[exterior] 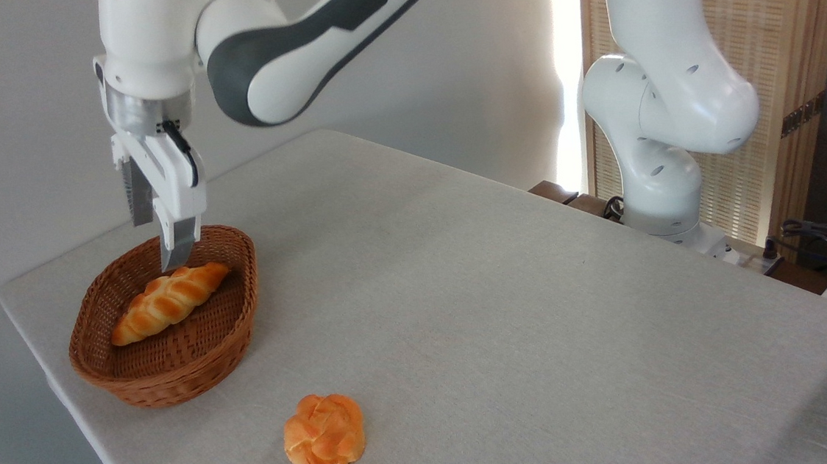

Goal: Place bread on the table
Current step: 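Lower the gripper into the basket over the braided bread roll, then close the gripper on the braided bread roll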

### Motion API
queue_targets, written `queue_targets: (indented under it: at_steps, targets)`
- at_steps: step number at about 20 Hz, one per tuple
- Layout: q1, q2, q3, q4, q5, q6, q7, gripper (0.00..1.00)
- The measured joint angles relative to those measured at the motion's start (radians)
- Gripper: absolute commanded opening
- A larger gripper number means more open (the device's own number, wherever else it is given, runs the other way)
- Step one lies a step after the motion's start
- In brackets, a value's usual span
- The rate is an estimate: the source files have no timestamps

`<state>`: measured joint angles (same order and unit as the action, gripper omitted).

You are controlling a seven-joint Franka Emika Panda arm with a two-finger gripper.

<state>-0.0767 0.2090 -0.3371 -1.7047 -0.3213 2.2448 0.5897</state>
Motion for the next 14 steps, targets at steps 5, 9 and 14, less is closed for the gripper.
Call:
queue_targets:
  at_steps: [5, 9, 14]
  targets:
    - [-0.002, 0.063, -0.066, -0.053, 0.038, 0.148, -0.05, 1.0]
    - [-0.03, 0.111, -0.09, -0.116, 0.17, 0.245, -0.061, 0.99]
    - [-0.036, 0.13, -0.09, -0.127, 0.188, 0.252, -0.061, 0.56]
